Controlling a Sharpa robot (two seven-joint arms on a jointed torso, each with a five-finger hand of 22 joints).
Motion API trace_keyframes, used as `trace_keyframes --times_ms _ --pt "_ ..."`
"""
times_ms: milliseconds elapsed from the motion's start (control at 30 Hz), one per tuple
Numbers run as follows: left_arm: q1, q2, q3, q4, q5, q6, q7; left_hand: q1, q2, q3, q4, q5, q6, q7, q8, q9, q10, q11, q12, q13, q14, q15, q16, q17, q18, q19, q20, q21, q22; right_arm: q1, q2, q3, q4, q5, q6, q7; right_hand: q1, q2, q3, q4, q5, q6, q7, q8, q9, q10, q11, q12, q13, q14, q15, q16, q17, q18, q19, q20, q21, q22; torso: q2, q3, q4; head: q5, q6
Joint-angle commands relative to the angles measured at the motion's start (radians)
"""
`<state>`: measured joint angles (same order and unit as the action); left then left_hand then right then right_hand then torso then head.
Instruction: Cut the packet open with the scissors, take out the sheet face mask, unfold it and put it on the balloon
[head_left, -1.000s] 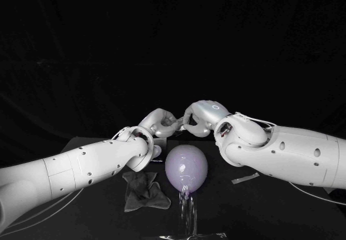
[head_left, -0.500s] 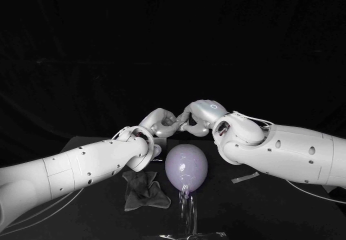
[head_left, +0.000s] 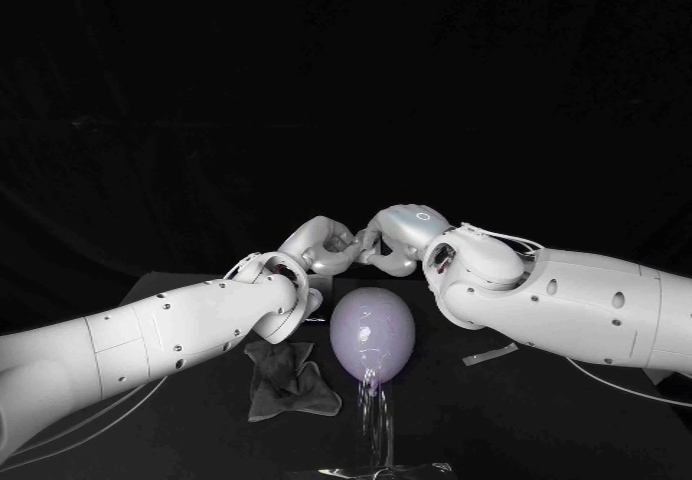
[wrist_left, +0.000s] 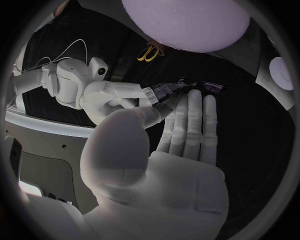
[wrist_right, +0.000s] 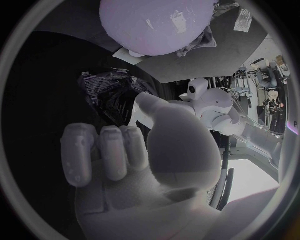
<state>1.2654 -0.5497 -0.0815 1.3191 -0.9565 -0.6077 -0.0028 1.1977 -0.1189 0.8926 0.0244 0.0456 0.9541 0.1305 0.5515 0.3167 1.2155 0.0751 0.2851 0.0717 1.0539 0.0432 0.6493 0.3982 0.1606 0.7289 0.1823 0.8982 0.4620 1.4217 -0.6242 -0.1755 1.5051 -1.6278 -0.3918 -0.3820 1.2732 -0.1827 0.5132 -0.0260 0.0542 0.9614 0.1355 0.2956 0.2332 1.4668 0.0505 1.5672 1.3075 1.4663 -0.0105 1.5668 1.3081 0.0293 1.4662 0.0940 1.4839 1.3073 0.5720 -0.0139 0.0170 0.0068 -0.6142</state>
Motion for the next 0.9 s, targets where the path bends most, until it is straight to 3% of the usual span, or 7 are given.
trace_keyframes --times_ms 33,567,900 --pt "0.003 0.001 0.003 0.005 0.003 -0.014 0.025 0.004 0.009 -0.001 -0.002 0.003 0.006 0.000 0.009 0.042 0.008 0.002 -0.005 0.001 0.003 -0.007 -0.003 0.002 0.018 -0.006 0.002 0.006 0.002 -0.002 0.000 -0.002 -0.005 -0.011 0.053 0.004 0.005 0.001 0.003 0.001 -0.004 0.008 0.000 0.005 0.001 0.104 0.003 0.004 0.263 0.104 0.003 0.004 0.263 -0.004 0.036 0.006 0.002 0.212 0.000 0.0002 -0.0006 -0.001 -0.001" --pt "0.003 -0.002 0.003 0.014 0.023 -0.036 0.061 0.000 0.018 -0.003 0.008 0.002 0.004 0.001 0.009 0.043 0.008 0.004 -0.008 0.001 0.002 -0.006 -0.003 0.002 0.017 -0.011 0.004 0.008 0.004 -0.002 0.006 -0.005 -0.019 -0.025 0.117 0.016 0.017 0.009 0.008 0.000 -0.005 0.032 -0.005 0.006 0.004 0.104 -0.001 0.004 0.263 0.104 0.000 0.004 0.263 -0.004 0.036 0.003 0.001 0.212 0.000 0.0001 -0.0002 -0.005 -0.004" --pt "0.003 -0.003 0.003 0.024 0.029 -0.036 0.072 0.000 0.019 -0.003 0.009 0.002 0.005 0.001 0.010 0.043 0.008 0.004 -0.008 0.001 0.002 -0.006 -0.003 0.003 0.017 -0.012 0.004 0.009 0.004 -0.002 0.018 -0.007 -0.032 -0.028 0.139 0.028 0.015 0.033 0.015 0.013 -0.006 0.051 -0.011 0.005 0.006 0.104 -0.005 0.004 0.263 0.104 -0.004 0.004 0.263 -0.004 0.035 -0.001 0.001 0.213 0.000 -0.0002 0.0007 -0.009 -0.008"
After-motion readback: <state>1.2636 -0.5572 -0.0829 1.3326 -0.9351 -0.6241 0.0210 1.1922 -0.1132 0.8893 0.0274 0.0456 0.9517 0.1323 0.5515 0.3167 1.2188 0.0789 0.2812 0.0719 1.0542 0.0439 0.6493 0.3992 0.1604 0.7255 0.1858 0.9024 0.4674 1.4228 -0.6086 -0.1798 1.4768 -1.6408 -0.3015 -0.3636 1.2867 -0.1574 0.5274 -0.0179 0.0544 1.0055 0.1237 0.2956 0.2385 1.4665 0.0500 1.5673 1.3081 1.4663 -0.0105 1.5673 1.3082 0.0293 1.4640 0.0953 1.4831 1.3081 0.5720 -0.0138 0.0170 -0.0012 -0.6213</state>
